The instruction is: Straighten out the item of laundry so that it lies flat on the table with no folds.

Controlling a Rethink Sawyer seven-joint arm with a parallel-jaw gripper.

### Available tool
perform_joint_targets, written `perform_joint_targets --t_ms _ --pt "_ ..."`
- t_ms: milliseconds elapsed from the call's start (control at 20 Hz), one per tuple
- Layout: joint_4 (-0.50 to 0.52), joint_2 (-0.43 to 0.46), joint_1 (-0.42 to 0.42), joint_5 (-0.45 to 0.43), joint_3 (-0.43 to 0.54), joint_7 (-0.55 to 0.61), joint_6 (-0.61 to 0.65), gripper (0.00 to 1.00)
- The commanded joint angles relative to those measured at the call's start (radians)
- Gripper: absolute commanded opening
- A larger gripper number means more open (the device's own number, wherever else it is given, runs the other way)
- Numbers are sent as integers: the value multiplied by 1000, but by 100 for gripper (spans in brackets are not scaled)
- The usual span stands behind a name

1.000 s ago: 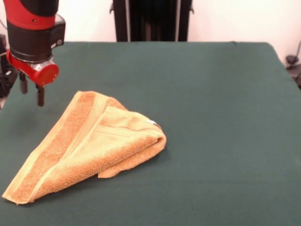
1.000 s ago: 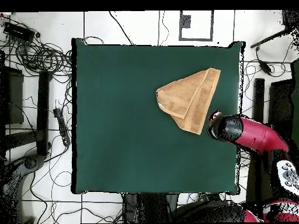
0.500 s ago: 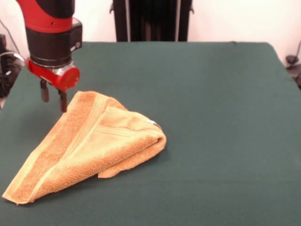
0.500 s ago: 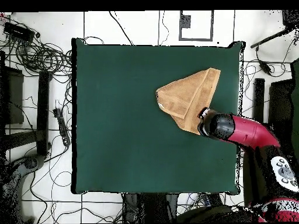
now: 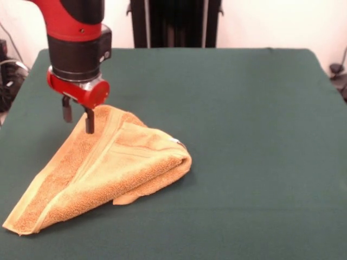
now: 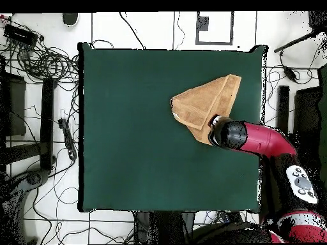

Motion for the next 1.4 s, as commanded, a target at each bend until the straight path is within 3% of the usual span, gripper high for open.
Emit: perform_joint_targets --t_ms 50,650,1400 --pt "41 46 90 -34 80 -38 53 100" --pt "-43 97 171 -19 -7 -8 222 100" --pt "-92 118 178 -41 -54 -6 220 100"
